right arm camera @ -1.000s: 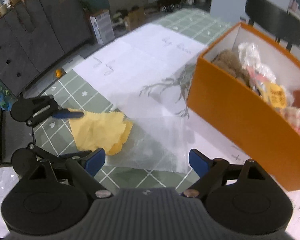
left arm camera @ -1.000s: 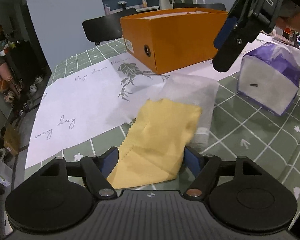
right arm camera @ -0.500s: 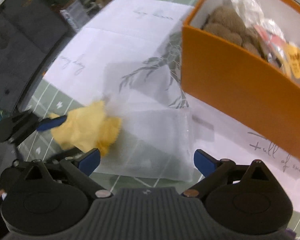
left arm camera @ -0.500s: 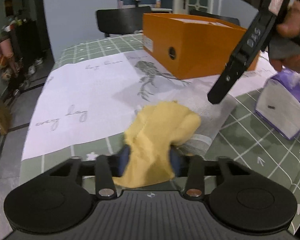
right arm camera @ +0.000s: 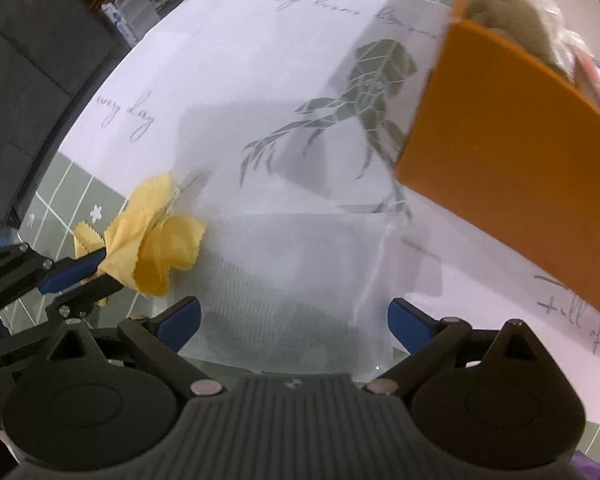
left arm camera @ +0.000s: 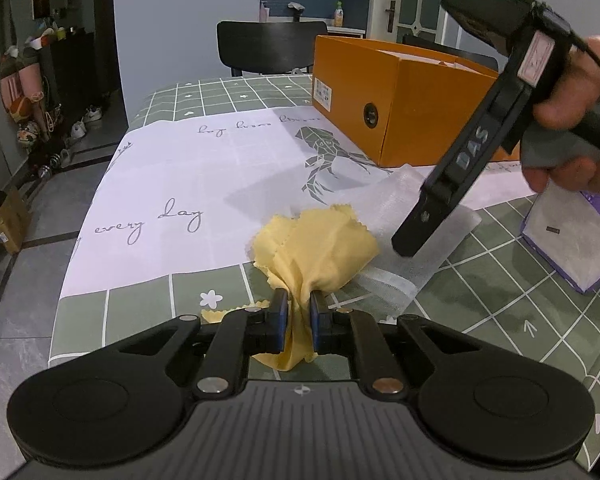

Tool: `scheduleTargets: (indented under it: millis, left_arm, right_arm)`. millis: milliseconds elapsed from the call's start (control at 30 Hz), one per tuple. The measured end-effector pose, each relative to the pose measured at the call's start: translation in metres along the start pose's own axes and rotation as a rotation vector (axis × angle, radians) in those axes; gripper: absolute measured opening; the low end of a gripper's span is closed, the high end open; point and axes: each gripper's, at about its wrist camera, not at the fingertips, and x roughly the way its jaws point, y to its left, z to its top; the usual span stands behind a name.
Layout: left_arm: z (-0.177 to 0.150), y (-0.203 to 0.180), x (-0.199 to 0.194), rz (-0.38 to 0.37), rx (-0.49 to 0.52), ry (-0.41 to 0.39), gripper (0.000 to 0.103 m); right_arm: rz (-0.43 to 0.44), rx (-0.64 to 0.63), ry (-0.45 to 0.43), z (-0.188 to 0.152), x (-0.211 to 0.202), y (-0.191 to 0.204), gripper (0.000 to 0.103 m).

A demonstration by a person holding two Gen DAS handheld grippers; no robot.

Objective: Organize soft objects
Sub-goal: 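Grasp the yellow cloth with the left gripper while the right grasps the clear plastic bag, then carry the yellow cloth and plastic bag with both grippers over the orange box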

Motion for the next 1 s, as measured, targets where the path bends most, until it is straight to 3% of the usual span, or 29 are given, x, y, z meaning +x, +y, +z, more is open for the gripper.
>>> scheduleTargets:
  millis: [133, 233, 267, 300, 333, 700, 1000]
  left_arm:
    - [-0.001, 0.0, 0.0, 0.001, 0.0, -0.001, 0.014]
    - [-0.001, 0.0, 0.001, 0.007, 0.002, -0.003, 0.014]
    - [-0.001, 0.0, 0.001, 0.01, 0.004, -0.003, 0.014]
    - [0.0, -0.001, 0.002, 0.013, 0.007, -0.001, 0.014]
    - [0.0, -0.002, 0.002, 0.016, 0.011, 0.001, 0.014]
    - [0.001, -0.01, -0.001, 0.024, 0.026, 0.011, 0.007]
    - [-0.013, -0.02, -0.026, 0.027, 0.053, 0.029, 0.006]
  right_arm:
    - [-0.092, -0.084, -0.017, -0.001, 0.007, 0.013, 0.1]
    - [-0.095, -0.129, -0.037, -0.002, 0.005, 0.019, 0.082]
    - [-0.09, -0.147, -0.049, -0.002, 0.001, 0.022, 0.058]
    - [-0.084, -0.17, -0.06, -0.002, -0.004, 0.025, 0.017]
    - [-0.078, -0.188, -0.06, -0.002, -0.007, 0.028, 0.0]
    - [-0.01, -0.186, -0.081, -0.019, -0.028, 0.01, 0.002]
    - [0.136, -0.148, -0.08, -0.051, -0.05, 0.009, 0.002]
